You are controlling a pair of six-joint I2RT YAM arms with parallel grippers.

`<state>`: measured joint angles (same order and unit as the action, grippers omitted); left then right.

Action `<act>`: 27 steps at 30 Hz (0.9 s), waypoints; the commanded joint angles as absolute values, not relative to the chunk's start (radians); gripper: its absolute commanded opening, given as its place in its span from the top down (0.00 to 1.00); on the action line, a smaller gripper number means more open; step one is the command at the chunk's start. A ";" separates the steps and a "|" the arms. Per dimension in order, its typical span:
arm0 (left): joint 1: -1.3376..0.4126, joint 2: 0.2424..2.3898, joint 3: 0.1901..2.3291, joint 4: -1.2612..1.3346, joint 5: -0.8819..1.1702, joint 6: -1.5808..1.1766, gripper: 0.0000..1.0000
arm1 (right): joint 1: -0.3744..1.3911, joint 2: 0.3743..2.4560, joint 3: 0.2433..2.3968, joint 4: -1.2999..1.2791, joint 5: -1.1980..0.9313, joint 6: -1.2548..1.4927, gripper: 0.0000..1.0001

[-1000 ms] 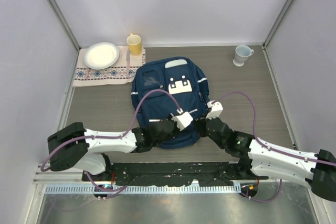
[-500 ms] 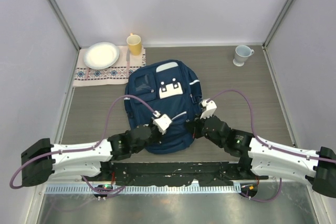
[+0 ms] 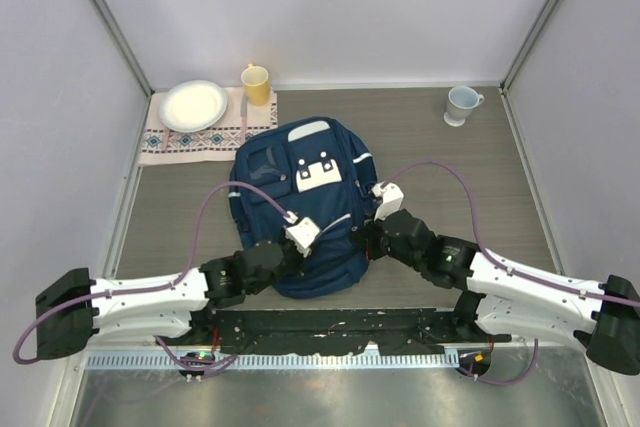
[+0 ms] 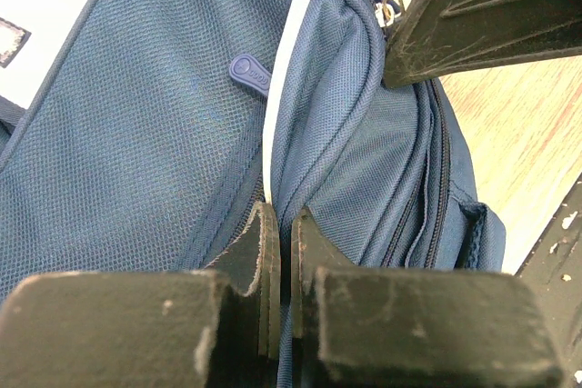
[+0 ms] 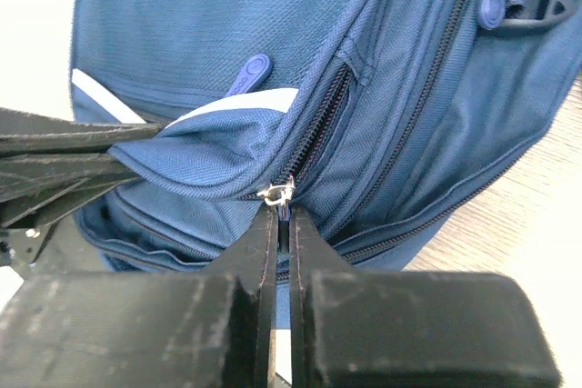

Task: Pack the student bag
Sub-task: Zip the student bag at the center of the board.

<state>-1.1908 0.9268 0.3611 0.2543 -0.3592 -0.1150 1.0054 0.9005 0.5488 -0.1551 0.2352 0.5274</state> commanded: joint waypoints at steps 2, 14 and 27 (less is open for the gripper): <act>-1.170 0.998 0.390 0.138 -0.477 -0.120 1.00 | 0.936 0.946 0.626 -0.316 0.696 0.483 0.99; -1.170 1.085 0.417 0.149 -0.442 -0.101 1.00 | 0.930 0.956 0.658 -0.221 0.739 0.221 0.99; -1.170 1.104 0.443 0.135 -0.442 -0.083 1.00 | 0.927 1.043 0.912 -0.630 0.180 0.248 0.99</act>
